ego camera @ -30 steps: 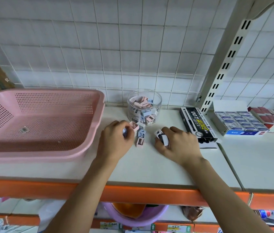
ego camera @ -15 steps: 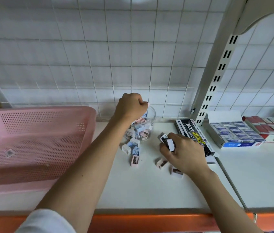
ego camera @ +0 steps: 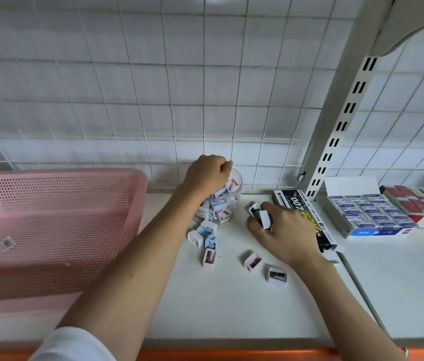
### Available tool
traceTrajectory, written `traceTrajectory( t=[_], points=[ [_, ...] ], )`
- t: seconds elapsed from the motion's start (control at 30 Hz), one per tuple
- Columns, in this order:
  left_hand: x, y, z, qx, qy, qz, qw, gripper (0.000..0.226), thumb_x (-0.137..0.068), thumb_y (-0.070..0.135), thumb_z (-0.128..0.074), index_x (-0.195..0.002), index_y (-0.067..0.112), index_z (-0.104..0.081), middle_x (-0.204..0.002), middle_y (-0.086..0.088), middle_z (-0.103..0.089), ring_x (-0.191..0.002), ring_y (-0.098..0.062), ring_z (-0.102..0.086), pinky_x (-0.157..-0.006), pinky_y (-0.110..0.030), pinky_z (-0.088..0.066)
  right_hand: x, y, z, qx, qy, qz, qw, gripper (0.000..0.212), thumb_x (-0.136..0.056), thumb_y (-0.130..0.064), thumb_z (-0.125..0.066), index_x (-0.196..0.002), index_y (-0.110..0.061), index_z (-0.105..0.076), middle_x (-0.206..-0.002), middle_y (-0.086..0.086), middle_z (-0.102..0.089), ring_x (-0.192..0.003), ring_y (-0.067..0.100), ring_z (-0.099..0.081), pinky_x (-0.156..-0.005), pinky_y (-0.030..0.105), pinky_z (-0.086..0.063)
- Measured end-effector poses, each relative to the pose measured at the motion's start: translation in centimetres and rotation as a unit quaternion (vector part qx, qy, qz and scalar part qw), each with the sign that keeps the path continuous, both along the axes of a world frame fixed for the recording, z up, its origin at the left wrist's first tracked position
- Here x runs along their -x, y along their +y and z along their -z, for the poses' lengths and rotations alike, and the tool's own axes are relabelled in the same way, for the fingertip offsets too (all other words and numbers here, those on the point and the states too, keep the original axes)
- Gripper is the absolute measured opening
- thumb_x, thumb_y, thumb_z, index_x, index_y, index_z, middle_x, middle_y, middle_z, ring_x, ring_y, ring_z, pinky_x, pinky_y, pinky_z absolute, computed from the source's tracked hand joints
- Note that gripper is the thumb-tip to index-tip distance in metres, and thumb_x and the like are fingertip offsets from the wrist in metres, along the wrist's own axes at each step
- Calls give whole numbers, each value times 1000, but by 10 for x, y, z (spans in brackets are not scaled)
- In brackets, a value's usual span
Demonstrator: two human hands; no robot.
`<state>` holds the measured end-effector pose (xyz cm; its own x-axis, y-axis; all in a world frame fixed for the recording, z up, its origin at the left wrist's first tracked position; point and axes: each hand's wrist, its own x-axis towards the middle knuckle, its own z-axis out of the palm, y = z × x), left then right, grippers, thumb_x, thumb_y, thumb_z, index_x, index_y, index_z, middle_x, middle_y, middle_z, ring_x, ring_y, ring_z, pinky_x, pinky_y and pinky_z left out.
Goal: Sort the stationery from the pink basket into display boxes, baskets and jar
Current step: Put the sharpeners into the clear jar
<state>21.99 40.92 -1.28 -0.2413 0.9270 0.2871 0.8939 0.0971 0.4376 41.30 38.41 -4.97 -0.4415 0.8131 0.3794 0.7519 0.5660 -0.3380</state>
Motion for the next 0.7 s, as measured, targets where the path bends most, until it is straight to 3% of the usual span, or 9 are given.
traceTrajectory(
  t=[0.07, 0.17, 0.27, 0.43, 0.57, 0.7],
  points=[
    [6, -7, 4, 3, -74, 32, 997, 21, -98, 20, -41, -88, 14, -59, -88, -5, -68, -81, -23, -61, -75, -32, -49, 6, 6, -6, 1, 17, -8, 1000, 30, -84, -48, -51, -74, -20, -51, -78, 3, -62, -77, 33, -58, -56, 29, -33],
    [9, -25, 7, -33, -132, 35, 990, 26, -99, 12, -38, -120, 16, -52, -111, -3, -67, -100, -16, -62, -80, -23, -48, 16, 14, -18, 7, 37, -30, 999, 30, -80, -51, -44, -71, -22, -44, -69, 4, -56, -74, 35, -58, -57, 31, -39],
    [7, -48, 14, -121, -177, 50, 975, 31, -97, 2, -38, -124, 11, -51, -116, 3, -62, -105, -8, -57, -79, -1, -38, 31, 24, -33, -2, 37, -38, 999, 31, -76, -54, -37, -73, -24, -44, -75, 8, -63, -77, 36, -58, -59, 32, -40],
    [7, -59, 28, -158, -167, 49, 972, 37, -92, -10, -40, -120, 7, -56, -112, 3, -58, -100, -8, -54, -79, 2, -34, 63, 42, -57, 16, -3, -37, 999, 26, -85, -48, -50, -79, -23, -50, -90, 10, -64, -86, 35, -56, -66, 32, -37],
    [3, -59, 22, -224, -120, 19, 967, 45, -77, -23, -40, -112, -2, -58, -113, -13, -57, -98, -17, -53, -84, -1, -34, 80, 52, -69, 49, -94, -19, 994, 27, -85, -48, -48, -84, -21, -54, -85, 4, -55, -81, 29, -49, -67, 30, -35],
    [4, -79, 39, -230, -54, -97, 967, 36, -75, -15, -50, -105, 1, -62, -103, -16, -62, -94, -33, -59, -82, -38, -50, 93, 58, -74, 58, -181, -28, 981, 37, -85, -56, -49, -85, -19, -52, -89, 3, -53, -80, 25, -47, -69, 28, -34]
  ],
)
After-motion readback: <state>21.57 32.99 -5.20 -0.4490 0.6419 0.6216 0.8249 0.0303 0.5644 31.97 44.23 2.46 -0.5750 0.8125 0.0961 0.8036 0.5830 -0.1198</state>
